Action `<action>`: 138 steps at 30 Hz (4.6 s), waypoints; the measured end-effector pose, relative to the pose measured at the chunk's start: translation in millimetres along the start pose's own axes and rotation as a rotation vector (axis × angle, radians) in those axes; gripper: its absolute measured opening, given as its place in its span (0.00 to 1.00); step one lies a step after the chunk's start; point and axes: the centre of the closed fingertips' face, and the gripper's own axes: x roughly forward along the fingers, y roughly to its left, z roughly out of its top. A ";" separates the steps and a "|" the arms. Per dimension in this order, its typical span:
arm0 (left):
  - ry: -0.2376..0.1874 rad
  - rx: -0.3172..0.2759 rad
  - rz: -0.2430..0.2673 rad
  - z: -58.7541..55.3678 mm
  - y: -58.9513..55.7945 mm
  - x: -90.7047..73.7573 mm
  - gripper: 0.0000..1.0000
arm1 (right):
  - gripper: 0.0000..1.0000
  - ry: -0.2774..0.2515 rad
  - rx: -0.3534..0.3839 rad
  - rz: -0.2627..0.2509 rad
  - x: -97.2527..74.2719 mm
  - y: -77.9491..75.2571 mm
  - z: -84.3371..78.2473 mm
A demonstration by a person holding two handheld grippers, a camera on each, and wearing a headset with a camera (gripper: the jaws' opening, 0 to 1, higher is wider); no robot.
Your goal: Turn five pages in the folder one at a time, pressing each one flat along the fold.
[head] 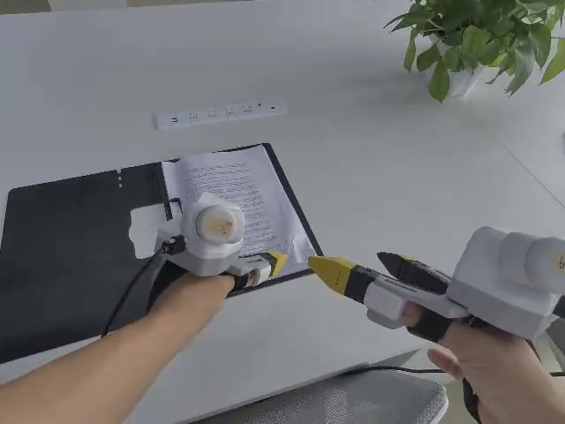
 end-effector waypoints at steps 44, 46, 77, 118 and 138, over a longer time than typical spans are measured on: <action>0.018 0.058 0.036 -29.9 7.2 45.7 0.51 | 0.74 0.035 0.037 -0.002 45.5 -25.7 -17.4; 0.020 0.055 0.022 -29.5 3.0 46.7 0.44 | 0.74 0.033 0.034 -0.001 47.0 -25.8 -17.1; 0.000 0.084 0.055 -26.1 9.5 47.6 0.12 | 0.57 0.154 0.052 -0.044 124.8 -72.9 -49.8; 0.017 -0.004 0.064 -29.4 11.0 41.1 0.14 | 0.00 0.138 0.191 -0.104 139.9 -90.7 -52.7; -0.064 -0.054 0.085 -11.7 37.4 -24.7 0.19 | 0.00 0.032 0.184 0.024 128.8 -33.2 -20.6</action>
